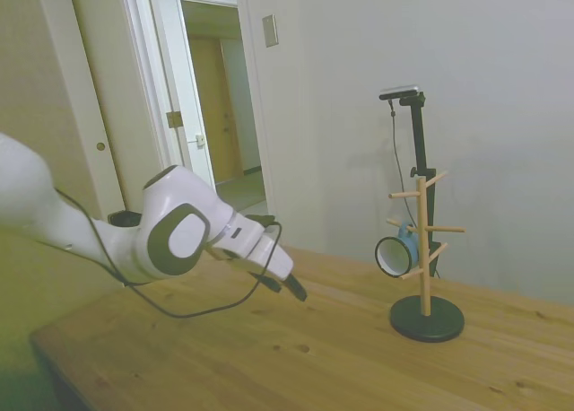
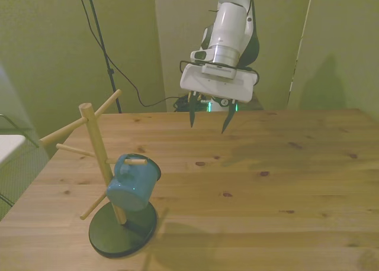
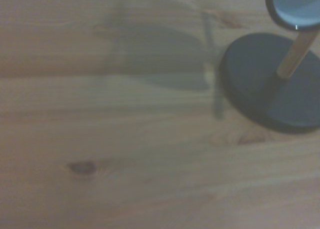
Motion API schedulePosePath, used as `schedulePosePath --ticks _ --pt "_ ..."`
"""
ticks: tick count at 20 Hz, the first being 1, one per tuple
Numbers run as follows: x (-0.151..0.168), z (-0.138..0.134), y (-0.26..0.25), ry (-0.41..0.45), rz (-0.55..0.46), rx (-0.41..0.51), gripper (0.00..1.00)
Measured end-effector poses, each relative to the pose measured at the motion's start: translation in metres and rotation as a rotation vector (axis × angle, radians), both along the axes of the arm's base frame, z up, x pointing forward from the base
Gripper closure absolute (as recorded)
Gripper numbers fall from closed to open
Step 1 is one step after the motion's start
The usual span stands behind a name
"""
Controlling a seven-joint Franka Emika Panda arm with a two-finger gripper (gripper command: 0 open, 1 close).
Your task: Unload the mug
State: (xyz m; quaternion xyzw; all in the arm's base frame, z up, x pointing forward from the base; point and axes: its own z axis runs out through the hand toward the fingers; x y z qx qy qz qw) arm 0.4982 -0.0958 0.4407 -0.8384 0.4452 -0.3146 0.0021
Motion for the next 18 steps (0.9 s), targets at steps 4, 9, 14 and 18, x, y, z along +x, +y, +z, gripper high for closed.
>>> schedulePosePath --ticks 4,9,14,18 --pt "0.043 0.004 -0.013 -0.023 0.011 -0.031 0.0" --pt "0.062 0.013 -0.029 -0.099 -0.062 -0.098 0.0" --pt "0.073 0.008 -0.046 -0.121 -0.107 -0.1 0.0" --pt "0.08 0.008 -0.047 -0.135 -0.098 -0.084 0.0"
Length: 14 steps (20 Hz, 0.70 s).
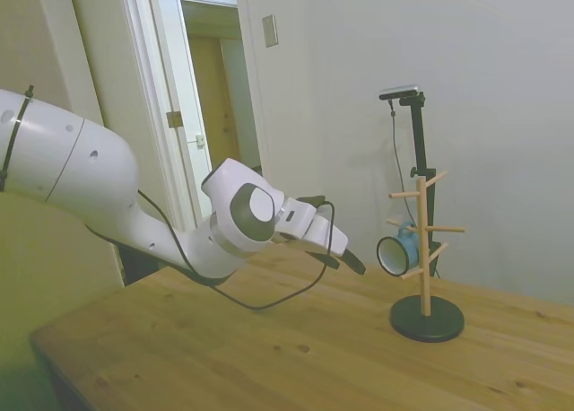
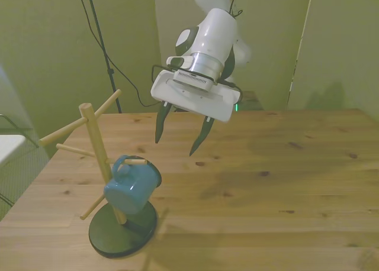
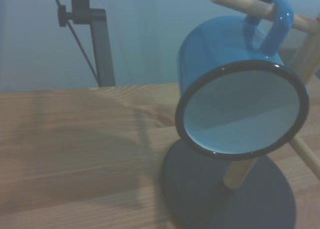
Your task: Unload the mug
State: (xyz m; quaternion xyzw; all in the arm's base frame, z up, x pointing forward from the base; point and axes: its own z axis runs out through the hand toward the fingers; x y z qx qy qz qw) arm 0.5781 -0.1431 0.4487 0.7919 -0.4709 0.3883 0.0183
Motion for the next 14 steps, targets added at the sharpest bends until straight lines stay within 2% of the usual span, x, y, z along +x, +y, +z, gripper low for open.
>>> schedulePosePath --ticks 1,8,14 --pt "-0.001 -0.006 0.01 0.006 0.036 0.025 0.0" --pt "-0.008 -0.009 0.01 -0.002 0.063 0.028 0.0" --pt "-0.01 -0.006 -0.027 -0.047 0.048 0.013 0.0"
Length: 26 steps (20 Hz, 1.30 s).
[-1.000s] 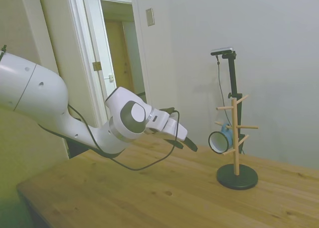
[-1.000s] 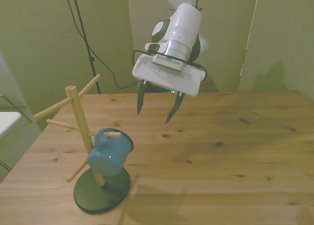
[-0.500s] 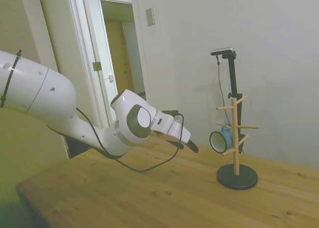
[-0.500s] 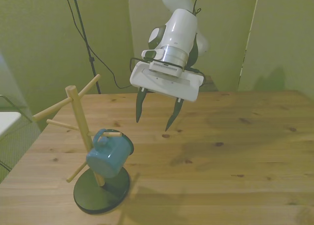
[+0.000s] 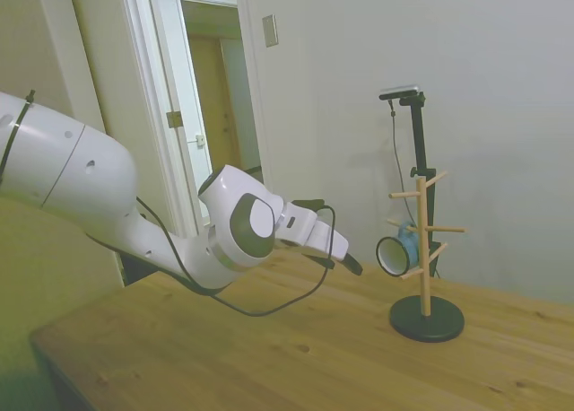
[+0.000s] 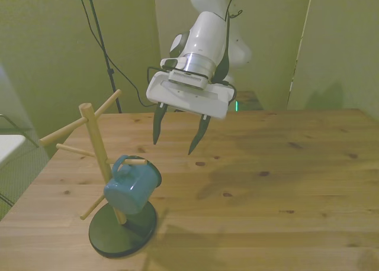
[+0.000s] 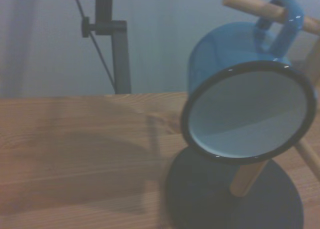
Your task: Unload the mug
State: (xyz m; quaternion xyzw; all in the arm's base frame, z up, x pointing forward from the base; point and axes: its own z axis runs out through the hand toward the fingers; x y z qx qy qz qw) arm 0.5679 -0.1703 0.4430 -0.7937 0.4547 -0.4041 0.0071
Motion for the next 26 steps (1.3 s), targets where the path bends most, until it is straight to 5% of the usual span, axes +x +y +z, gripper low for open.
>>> schedulePosePath --ticks 26 --pt "0.117 -0.017 -0.014 -0.09 0.03 -0.059 0.0"
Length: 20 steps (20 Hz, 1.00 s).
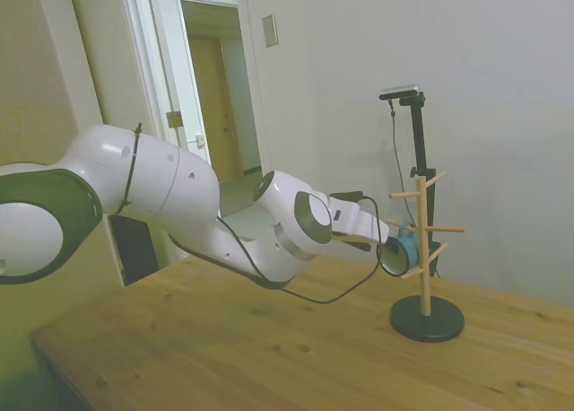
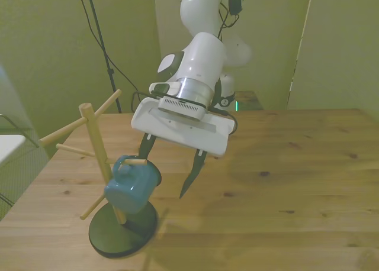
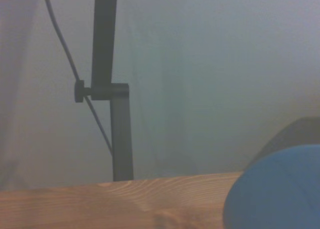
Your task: Unload the mug
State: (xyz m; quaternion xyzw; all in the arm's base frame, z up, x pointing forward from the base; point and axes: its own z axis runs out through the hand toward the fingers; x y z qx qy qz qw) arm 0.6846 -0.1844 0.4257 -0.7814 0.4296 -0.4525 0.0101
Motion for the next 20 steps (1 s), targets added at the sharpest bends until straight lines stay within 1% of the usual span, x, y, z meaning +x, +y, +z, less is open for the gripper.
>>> schedulePosePath --ticks 1,2,20 --pt "0.0028 -0.0014 -0.0029 -0.001 -0.005 -0.001 0.0" --pt "0.005 -0.0032 -0.0053 -0.001 -0.007 -0.001 1.0" --pt "0.0086 -0.0058 -0.0058 -0.006 -0.003 0.0 1.0"
